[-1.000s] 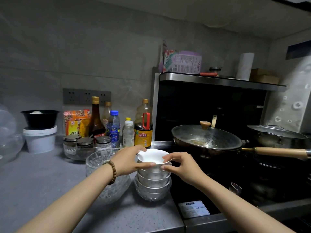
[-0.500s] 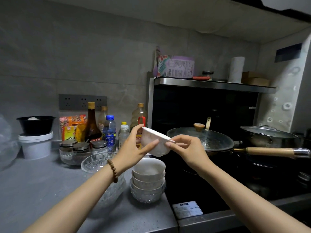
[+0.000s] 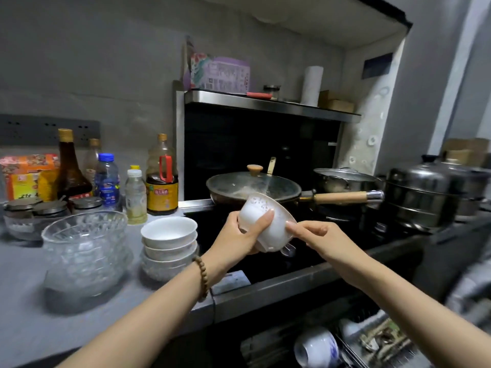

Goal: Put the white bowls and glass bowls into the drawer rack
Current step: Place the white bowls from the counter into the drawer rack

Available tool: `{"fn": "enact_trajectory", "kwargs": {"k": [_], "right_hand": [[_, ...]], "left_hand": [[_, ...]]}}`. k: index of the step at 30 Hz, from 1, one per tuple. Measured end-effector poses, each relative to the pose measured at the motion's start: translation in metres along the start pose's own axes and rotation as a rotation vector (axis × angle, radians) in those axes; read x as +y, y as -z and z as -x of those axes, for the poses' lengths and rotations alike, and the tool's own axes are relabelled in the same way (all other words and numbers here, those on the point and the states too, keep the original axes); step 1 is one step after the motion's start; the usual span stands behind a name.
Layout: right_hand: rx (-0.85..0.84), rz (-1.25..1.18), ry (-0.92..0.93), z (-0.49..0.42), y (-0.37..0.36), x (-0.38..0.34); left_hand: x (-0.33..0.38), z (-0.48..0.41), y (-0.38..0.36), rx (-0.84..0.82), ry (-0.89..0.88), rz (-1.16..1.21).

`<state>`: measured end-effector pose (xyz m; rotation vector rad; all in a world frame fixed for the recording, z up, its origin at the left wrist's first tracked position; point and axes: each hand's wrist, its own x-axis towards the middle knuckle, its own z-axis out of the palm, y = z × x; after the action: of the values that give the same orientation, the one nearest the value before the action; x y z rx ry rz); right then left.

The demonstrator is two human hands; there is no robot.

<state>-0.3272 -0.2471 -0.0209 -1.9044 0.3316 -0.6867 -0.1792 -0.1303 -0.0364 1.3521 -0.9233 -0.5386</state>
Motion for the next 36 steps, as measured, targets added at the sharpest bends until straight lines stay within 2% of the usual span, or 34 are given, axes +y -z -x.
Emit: {"fn": "enact_trajectory", "kwargs": {"k": [7,11,17,22,27,30,36], "right_hand": [[0.003,0.005,-0.189,0.056,0.057,0.067],[-0.041,0.042,-0.330,0.078,0.078,0.116],[-0.099,0.045,-0.508,0.089,0.080,0.191],[-0.120,0.024,-0.638,0.076,0.071,0.252],[-0.156,0.002,-0.733,0.055,0.057,0.303],[-0.175,-0.023,-0.770,0.042,0.051,0.329],[-0.170,0.007,-0.842,0.018,0.047,0.373]], "left_hand": [[-0.065,0.003,-0.085,-0.292,0.200,0.032],[-0.120,0.001,-0.113,-0.433,0.392,0.038],[-0.198,-0.002,-0.132,-0.531,0.640,0.101],[-0.256,-0.007,-0.137,-0.440,0.788,0.117],[-0.308,-0.018,-0.131,-0.377,0.862,0.157],[-0.337,-0.026,-0.128,-0.326,0.875,0.114],[-0.377,-0.041,-0.131,-0.328,0.929,-0.017]]}}
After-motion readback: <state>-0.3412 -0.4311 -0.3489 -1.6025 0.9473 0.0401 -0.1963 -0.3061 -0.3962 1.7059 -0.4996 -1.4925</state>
